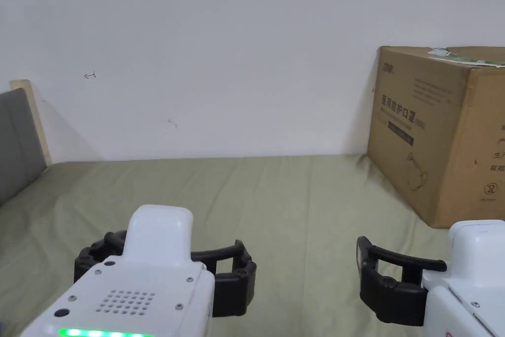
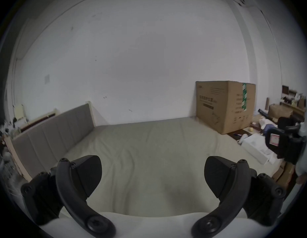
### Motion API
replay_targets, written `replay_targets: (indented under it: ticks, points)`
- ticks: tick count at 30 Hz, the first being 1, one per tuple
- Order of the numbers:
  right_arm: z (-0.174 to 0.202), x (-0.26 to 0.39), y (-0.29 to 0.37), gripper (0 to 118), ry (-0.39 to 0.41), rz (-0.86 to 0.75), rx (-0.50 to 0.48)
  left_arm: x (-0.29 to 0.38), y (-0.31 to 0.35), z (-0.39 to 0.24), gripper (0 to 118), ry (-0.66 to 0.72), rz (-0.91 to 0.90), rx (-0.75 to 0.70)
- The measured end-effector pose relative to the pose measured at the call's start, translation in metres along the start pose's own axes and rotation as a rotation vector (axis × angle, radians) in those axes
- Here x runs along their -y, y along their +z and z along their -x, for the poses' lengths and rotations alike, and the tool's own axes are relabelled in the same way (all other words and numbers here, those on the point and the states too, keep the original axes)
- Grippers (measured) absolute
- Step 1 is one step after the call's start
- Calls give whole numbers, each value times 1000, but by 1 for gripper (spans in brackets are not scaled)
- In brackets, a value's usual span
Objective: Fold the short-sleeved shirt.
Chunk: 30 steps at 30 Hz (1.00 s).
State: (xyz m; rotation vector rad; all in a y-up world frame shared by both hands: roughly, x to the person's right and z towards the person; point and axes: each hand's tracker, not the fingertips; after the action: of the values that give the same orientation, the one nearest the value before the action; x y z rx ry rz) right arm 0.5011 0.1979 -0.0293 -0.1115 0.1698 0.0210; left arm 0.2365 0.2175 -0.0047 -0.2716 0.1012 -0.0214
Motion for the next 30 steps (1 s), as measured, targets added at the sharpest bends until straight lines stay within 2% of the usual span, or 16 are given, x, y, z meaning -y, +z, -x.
replay_targets:
  ticks: [9, 15, 24, 26, 30]
  points:
    - [-1, 1, -2, 117, -9, 15, 2, -6, 4, 11, 117, 70, 37, -70]
    - [2, 1, -7, 117, -1, 24, 1, -3, -6, 15, 117, 30, 32, -100]
    - [8, 4, -10, 118, 23, 19, 1, 5, -9, 22, 117, 52, 8, -77]
    - [8, 5, -10, 118, 21, 14, 8, 5, -10, 23, 117, 71, -1, -113]
    - [7, 6, -12, 118, 12, 15, 9, 5, -11, 28, 117, 89, 3, -81]
